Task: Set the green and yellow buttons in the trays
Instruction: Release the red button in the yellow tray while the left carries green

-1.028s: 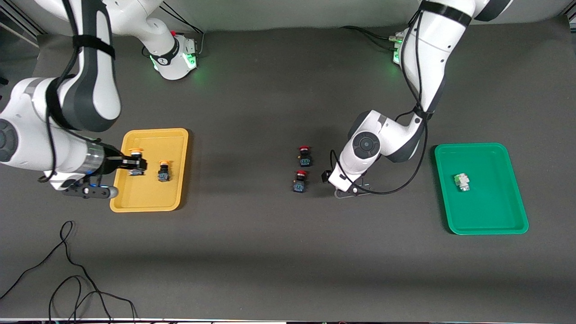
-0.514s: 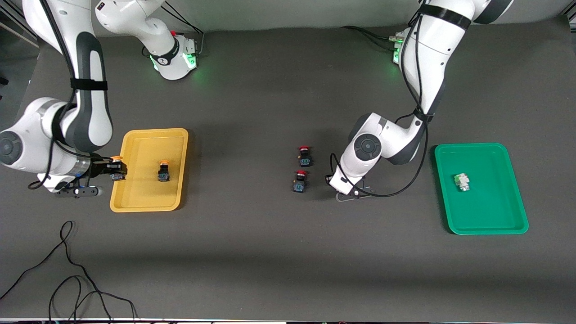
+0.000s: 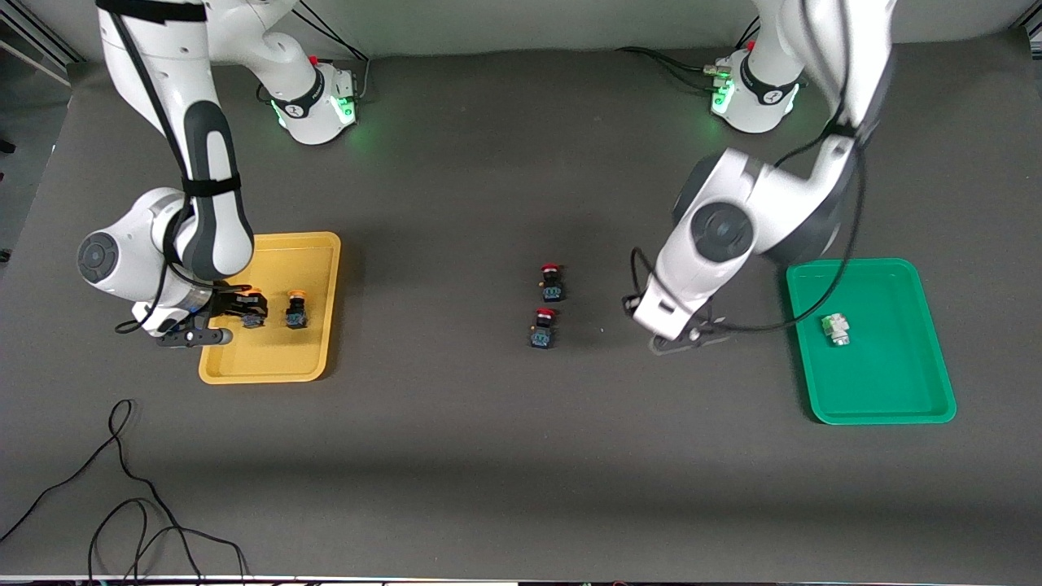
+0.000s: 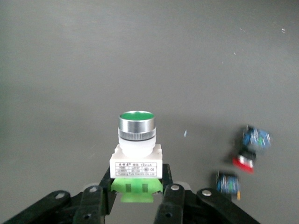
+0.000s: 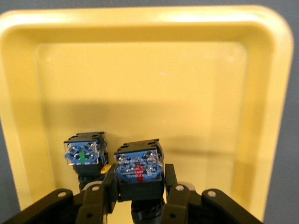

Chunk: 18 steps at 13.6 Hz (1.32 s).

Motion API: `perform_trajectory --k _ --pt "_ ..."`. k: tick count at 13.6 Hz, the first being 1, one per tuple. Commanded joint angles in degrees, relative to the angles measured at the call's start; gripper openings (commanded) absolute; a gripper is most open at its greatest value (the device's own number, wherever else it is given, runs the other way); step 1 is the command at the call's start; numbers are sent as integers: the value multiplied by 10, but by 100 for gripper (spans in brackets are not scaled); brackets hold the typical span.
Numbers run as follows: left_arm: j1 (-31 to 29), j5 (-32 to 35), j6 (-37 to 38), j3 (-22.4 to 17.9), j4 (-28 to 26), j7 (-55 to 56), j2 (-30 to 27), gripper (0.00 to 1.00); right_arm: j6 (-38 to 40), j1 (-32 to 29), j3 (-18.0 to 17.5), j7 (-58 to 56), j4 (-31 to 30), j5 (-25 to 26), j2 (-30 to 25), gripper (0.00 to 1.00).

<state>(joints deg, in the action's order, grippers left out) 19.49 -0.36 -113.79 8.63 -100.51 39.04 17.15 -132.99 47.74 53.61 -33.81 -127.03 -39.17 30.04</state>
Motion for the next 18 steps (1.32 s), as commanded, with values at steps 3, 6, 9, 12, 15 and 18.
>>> perform_trajectory --k 3,6,9,12,15,18 --pt "-140 -19 119 -1 -18 -259 -69 19 -11 9 1 -64 10 -76 57 0" --pt "-267 -3 143 -3 -18 -436 -76 19 -4 8 3 -62 17 -74 46 99" --pt "-361 42 113 -3 -22 -539 -60 19 139 10 54 -43 93 -25 25 100" --pt "-421 55 5 -3 -65 -575 -7 19 340 10 115 29 247 40 25 100" --pt "-445 55 -139 -4 -151 -574 20 19 465 10 163 69 367 44 24 100" --pt "-452 55 -197 -4 -163 -572 58 20 579 10 210 121 482 51 24 100"
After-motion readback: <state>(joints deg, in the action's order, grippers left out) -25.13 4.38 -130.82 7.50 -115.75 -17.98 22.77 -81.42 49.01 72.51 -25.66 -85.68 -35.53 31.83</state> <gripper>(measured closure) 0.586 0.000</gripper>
